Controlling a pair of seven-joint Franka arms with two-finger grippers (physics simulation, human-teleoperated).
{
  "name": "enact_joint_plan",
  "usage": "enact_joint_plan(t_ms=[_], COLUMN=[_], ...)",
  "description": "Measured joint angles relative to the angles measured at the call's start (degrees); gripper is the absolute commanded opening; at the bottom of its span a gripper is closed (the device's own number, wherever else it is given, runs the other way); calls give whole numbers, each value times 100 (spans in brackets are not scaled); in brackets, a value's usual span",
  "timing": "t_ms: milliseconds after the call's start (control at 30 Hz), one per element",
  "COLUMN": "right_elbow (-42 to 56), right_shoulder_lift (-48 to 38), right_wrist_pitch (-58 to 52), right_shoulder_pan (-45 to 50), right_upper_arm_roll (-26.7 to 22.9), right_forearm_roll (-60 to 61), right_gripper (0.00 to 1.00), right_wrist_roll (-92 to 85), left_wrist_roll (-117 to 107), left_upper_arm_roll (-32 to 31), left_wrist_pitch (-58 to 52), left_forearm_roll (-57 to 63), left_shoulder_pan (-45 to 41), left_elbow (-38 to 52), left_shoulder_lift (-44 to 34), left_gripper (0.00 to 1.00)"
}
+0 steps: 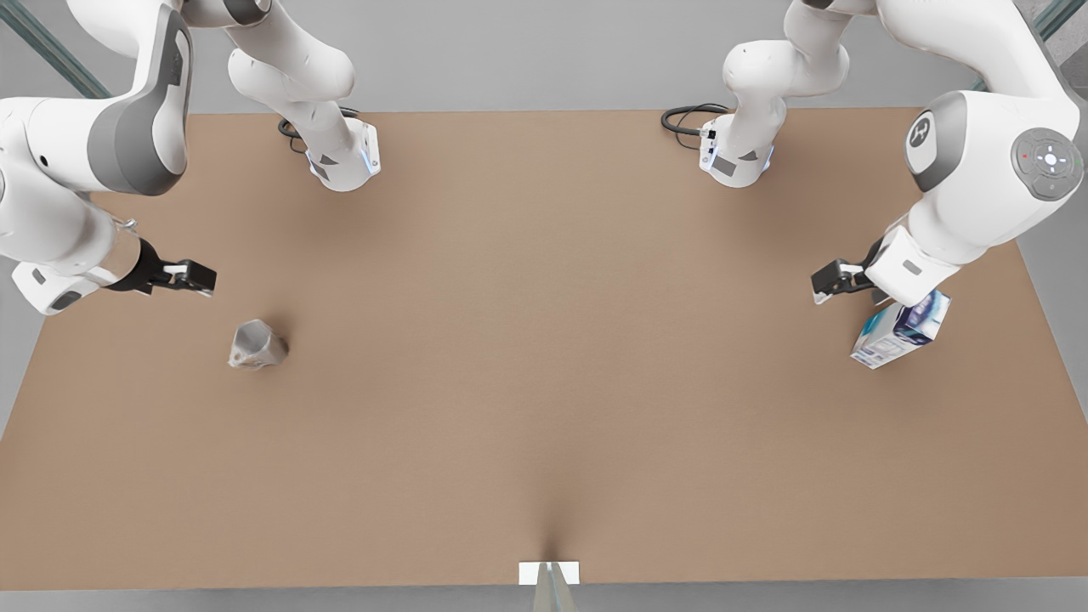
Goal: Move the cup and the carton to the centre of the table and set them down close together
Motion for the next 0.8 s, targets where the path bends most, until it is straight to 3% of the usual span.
enact_joint_plan(t_ms=[233, 400, 567, 733, 800], right_elbow=[-301, -3293, -3685, -4034, -4048], right_shoulder_lift=[197, -505, -524, -168, -53], right_wrist_pitch=[-577, 1848, 2438, 3756, 3922], right_shoulder_pan=[345, -215, -479, -1277, -1364], right_upper_arm_roll=[22, 0, 0, 17, 18], right_forearm_roll=[272, 18, -441, -432, -409], right_gripper=[100, 100, 100, 100, 100], right_wrist_roll=[73, 192, 1904, -124, -159], left_wrist_roll=[0, 0, -5, -17, -9], left_upper_arm_roll=[0, -2, -9, -9, -9], left_wrist_pitch=[0, 0, 0, -23, -87], left_forearm_roll=[19, 25, 27, 27, 27], left_shoulder_pan=[14, 46, 45, 45, 47], left_elbow=[0, -30, -35, -35, -35], left_shoulder_lift=[53, 80, 80, 80, 80], left_gripper=[100, 100, 100, 100, 100])
